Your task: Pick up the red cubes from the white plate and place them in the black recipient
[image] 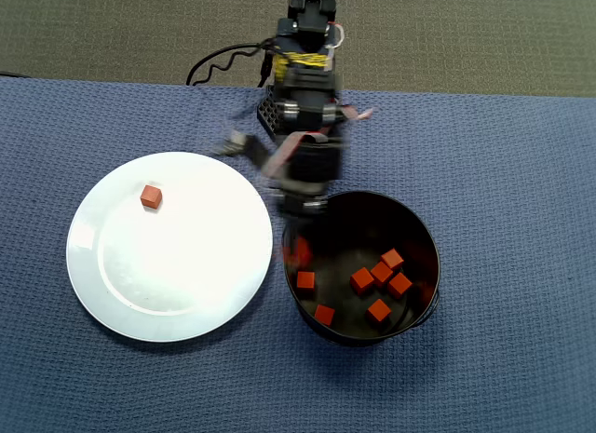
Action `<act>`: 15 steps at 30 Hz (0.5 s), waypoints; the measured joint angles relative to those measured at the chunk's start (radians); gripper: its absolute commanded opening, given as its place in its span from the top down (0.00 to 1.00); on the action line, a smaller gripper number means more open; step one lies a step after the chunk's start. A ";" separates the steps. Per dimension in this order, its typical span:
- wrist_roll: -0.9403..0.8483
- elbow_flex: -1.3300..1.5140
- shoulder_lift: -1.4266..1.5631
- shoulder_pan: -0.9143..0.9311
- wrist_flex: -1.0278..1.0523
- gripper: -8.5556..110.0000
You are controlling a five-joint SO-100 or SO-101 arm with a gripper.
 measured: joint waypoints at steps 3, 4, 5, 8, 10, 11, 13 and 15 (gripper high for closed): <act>-0.032 0.017 0.063 -0.051 0.003 0.72; -0.049 0.018 0.083 -0.034 0.003 0.73; -0.069 0.021 0.098 -0.009 0.003 0.74; -0.137 0.041 0.133 0.092 0.003 0.75; -0.173 0.075 0.155 0.210 0.003 0.75; -0.193 0.092 0.163 0.278 0.003 0.76; -0.242 0.147 0.173 0.399 -0.006 0.78; -0.298 0.216 0.175 0.509 -0.041 0.83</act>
